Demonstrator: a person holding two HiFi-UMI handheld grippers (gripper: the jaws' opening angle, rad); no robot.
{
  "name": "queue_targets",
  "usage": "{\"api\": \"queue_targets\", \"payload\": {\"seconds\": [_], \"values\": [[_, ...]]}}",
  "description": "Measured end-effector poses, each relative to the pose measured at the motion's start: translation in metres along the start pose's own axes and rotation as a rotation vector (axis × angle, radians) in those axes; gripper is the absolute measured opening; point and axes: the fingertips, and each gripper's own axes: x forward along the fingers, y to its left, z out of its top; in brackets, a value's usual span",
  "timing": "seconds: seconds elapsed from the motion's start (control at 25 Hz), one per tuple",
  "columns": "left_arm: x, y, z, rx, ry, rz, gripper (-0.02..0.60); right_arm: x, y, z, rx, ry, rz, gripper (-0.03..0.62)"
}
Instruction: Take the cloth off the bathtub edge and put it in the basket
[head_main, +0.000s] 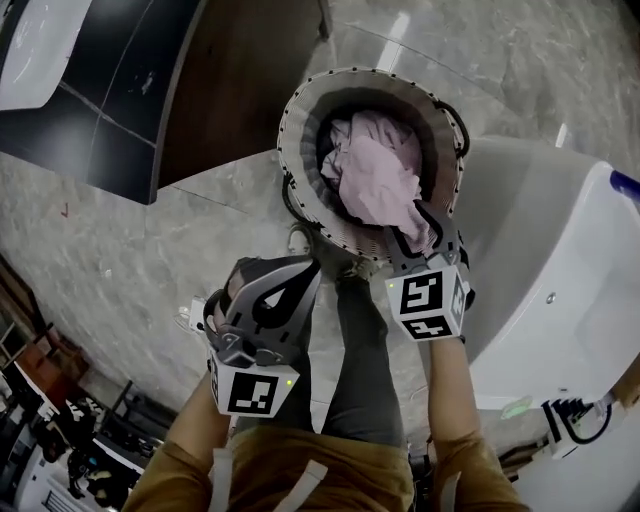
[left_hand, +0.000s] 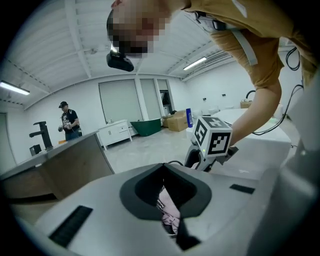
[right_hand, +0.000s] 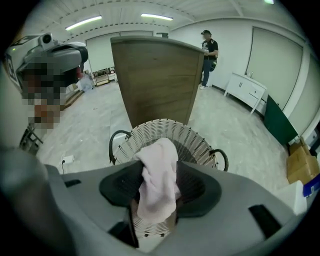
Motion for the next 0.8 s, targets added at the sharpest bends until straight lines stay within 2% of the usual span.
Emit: {"api": "queue_targets", "payload": {"seconds": [0.12,0.48,0.8], "values": [[0.009,-0.001,-0.011,-0.008,0.014,0.001,0.006,0.008,0.0,-0.018,-0.005,0.019,0.017,0.207],[0.035,-0.001,-0.04,-0.026,0.018,0.03,0.006,0.042,-0.009,-0.035,-0.062,0.035,0.022,0.215],[0.036,0.002,-0.026,-0.014,0.002,0.03,0.006,0.037,-0.011,-0.029,-0.09,0.036,0.014,0.215]]}}
